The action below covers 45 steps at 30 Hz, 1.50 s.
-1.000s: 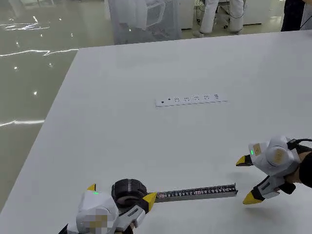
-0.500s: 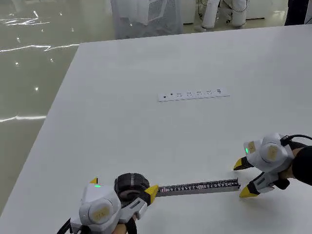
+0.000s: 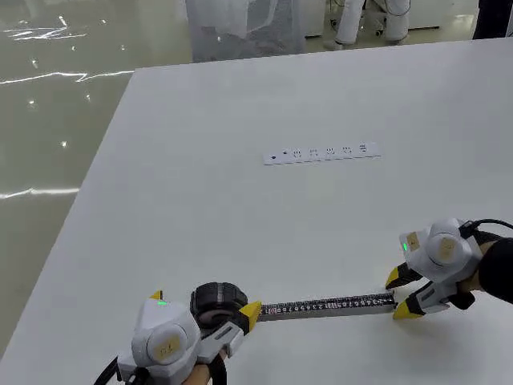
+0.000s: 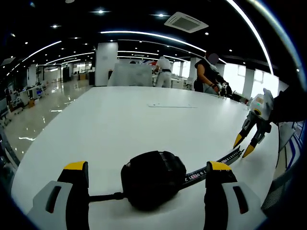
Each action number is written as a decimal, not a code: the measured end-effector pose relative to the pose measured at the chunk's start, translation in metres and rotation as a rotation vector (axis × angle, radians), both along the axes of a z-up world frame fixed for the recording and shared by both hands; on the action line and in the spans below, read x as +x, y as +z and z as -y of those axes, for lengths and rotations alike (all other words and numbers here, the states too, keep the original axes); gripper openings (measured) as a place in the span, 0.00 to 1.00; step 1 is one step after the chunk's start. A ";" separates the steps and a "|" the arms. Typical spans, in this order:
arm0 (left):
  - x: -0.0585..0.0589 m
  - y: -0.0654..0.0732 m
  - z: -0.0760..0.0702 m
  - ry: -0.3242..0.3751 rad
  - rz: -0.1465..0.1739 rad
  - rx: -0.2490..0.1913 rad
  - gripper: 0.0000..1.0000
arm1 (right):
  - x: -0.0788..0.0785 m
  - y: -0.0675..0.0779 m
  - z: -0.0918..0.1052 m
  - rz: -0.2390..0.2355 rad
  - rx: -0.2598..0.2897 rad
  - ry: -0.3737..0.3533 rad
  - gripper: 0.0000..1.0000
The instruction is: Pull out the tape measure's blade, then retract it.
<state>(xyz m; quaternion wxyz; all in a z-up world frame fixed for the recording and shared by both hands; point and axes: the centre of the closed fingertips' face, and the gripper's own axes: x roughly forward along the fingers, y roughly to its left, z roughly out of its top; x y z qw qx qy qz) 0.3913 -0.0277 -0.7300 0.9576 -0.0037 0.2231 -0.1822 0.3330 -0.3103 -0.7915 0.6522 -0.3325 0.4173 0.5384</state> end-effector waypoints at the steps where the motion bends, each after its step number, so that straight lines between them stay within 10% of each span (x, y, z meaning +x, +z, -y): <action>1: 0.000 0.000 -0.001 0.002 0.001 0.002 0.99 | -0.001 0.000 -0.001 -0.003 0.000 0.002 0.20; 29: 0.002 -0.013 0.002 0.025 -0.037 -0.008 0.91 | -0.002 -0.003 -0.003 -0.018 -0.067 -0.003 0.09; 45: -0.001 -0.027 0.021 0.024 -0.148 -0.057 0.73 | -0.001 -0.002 -0.003 -0.033 -0.044 -0.060 0.08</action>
